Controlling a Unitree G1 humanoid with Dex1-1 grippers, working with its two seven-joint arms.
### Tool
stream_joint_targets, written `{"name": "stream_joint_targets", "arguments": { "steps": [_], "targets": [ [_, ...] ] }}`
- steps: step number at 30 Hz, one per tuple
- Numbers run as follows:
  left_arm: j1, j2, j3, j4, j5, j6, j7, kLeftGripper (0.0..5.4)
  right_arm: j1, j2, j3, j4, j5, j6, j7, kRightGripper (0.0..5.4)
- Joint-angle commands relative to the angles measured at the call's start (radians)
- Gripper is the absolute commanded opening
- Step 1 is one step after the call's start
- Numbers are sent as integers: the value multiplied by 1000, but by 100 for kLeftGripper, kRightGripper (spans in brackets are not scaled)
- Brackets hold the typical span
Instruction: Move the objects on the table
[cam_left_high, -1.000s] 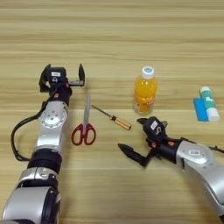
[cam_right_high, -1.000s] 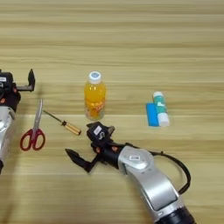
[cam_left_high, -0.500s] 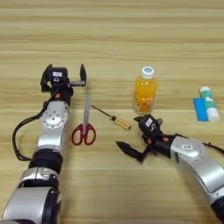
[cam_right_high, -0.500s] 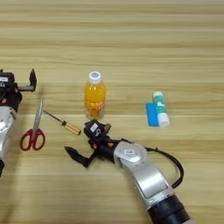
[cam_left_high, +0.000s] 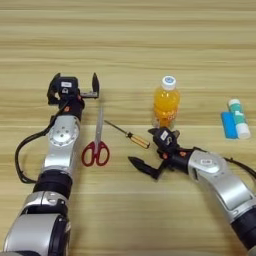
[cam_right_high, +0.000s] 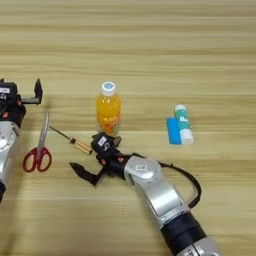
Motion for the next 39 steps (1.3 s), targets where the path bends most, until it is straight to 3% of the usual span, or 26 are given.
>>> {"name": "stream_joint_targets", "arguments": {
  "steps": [1,15,39],
  "targets": [
    [0,-4,-2,-13,11,4,6,537,13,3,23,57,-27,19,12,540],
    [0,-4,-1,-15,10,5,6,540,0,15,29,125,-47,-16,18,399],
    [7,-4,-1,-29,7,5,2,540,7,18,23,113,-46,-17,16,154]
  ]
}}
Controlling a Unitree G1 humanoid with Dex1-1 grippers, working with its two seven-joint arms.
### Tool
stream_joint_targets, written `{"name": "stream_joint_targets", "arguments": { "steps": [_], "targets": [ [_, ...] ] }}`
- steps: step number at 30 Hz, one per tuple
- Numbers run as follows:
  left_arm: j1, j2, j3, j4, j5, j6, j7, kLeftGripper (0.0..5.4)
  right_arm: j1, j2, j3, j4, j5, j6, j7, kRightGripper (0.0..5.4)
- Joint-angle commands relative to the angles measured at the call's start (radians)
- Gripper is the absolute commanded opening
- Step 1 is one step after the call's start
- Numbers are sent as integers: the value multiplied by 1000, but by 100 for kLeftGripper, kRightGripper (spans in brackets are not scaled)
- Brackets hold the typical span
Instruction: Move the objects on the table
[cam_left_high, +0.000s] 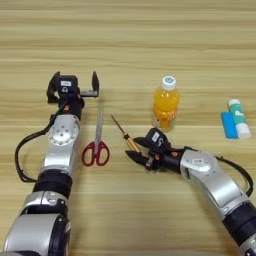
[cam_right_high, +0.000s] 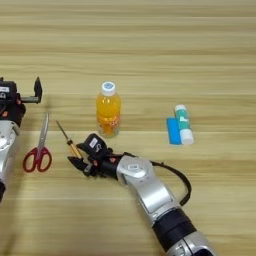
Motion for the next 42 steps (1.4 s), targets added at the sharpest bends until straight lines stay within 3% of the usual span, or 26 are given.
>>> {"name": "stream_joint_targets", "arguments": {
  "steps": [1,6,18,29,34,42],
  "targets": [
    [7,-4,-1,-13,7,5,1,540,34,-20,5,35,-34,39,-10,149],
    [7,-3,0,-14,6,6,-1,540,33,-19,5,36,-34,39,-11,93],
    [7,-7,-3,-13,8,5,1,540,42,-29,-16,-9,-30,33,-29,90],
    [7,-8,-4,-10,12,4,4,540,121,-67,-62,-414,5,118,-55,90],
    [5,-7,-3,-4,13,2,2,540,154,-86,-100,-608,52,152,-52,90],
    [4,-6,-4,-2,14,2,2,540,158,-96,-185,-755,134,191,-83,90]
  ]
}}
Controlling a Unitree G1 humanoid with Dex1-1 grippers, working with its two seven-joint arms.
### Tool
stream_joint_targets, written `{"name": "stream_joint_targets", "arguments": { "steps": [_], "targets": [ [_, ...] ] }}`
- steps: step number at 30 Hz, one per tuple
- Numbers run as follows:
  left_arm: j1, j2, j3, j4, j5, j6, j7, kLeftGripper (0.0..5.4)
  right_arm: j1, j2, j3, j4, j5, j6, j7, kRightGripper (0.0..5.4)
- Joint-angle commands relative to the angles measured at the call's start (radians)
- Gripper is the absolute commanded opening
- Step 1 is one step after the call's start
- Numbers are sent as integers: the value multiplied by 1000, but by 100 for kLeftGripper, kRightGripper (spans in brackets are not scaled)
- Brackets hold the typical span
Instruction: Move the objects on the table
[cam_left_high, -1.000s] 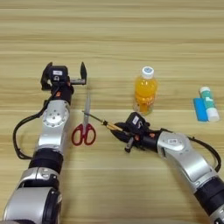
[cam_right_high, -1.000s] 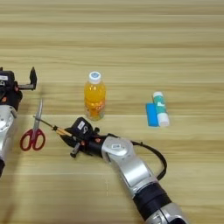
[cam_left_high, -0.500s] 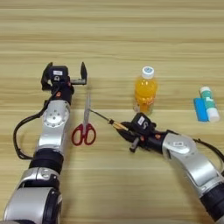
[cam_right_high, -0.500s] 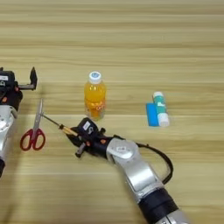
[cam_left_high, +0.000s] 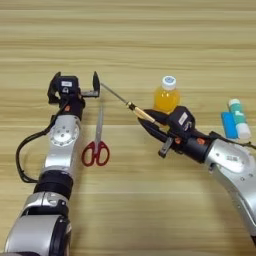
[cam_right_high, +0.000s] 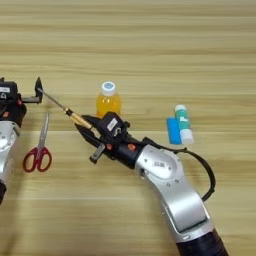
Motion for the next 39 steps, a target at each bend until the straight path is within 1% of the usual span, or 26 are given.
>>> {"name": "stream_joint_targets", "arguments": {
  "steps": [1,4,5,8,11,13,16,19,22,24,26,27,29,35,39],
  "targets": [
    [-1,1,-3,4,13,2,3,540,-7,-5,-60,-65,43,30,-30,90],
    [0,0,-3,3,14,2,3,540,-24,-1,-160,-97,77,34,-82,90],
    [0,0,-4,2,14,1,4,540,-30,0,-203,-102,92,36,-106,90],
    [0,-1,-4,4,14,0,4,540,-41,5,-311,-98,129,48,-171,90],
    [-1,0,-3,6,14,0,3,540,-45,0,-395,-59,99,35,-253,90],
    [-2,1,-2,7,13,-1,3,540,-48,0,-426,-36,81,23,-295,90],
    [-3,1,-1,9,12,-1,2,540,-51,0,-428,15,52,31,-334,90],
    [-4,1,-1,10,12,-2,2,540,-51,14,-407,104,35,56,-357,90],
    [-4,1,-1,11,12,-1,1,540,-58,54,-377,214,51,85,-362,90],
    [-4,1,-1,10,11,-1,1,540,-58,75,-353,258,50,105,-365,90],
    [-4,1,-2,8,12,0,2,540,-57,78,-345,294,39,131,-375,90],
    [-3,0,-2,8,12,0,2,540,-59,79,-349,315,46,147,-374,90],
    [-3,0,-2,7,11,0,2,540,-61,81,-352,346,60,173,-369,90],
    [-5,1,-1,12,11,-1,1,540,-64,84,-340,394,46,212,-383,90],
    [-3,1,-1,7,11,0,1,540,-55,86,-329,398,39,237,-391,90]
  ]
}}
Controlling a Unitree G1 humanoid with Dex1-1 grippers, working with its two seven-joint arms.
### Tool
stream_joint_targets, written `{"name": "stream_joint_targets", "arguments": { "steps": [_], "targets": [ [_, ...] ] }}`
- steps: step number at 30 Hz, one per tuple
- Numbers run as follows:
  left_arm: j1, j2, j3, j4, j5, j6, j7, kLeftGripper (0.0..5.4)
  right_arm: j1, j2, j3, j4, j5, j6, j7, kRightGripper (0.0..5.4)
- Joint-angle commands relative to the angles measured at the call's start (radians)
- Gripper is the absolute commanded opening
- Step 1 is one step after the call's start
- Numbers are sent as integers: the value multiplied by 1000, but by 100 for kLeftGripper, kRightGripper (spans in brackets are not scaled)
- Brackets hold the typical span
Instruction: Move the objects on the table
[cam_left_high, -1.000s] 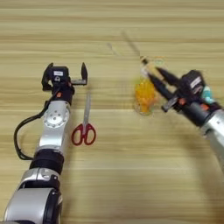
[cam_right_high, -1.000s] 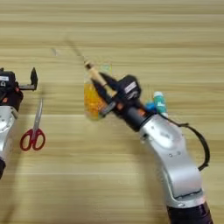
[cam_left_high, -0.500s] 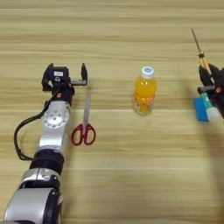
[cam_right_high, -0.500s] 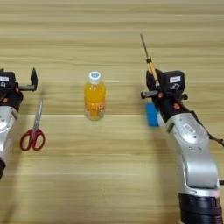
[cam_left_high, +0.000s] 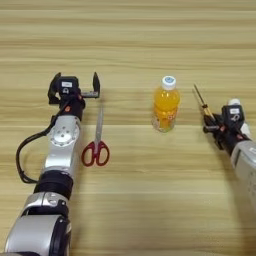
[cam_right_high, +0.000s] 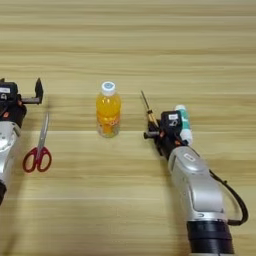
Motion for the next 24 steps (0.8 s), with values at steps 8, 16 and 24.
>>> {"name": "stream_joint_targets", "arguments": {
  "steps": [8,16,24],
  "targets": [
    [-2,1,-2,-1,11,1,1,540,9,4,36,-6,-14,51,-7,143],
    [-1,4,-1,-1,9,-1,-2,540,9,24,26,-96,-31,-128,-20,221],
    [0,6,1,-2,9,-1,-3,540,16,31,28,-121,-56,-265,-31,322]
  ]
}}
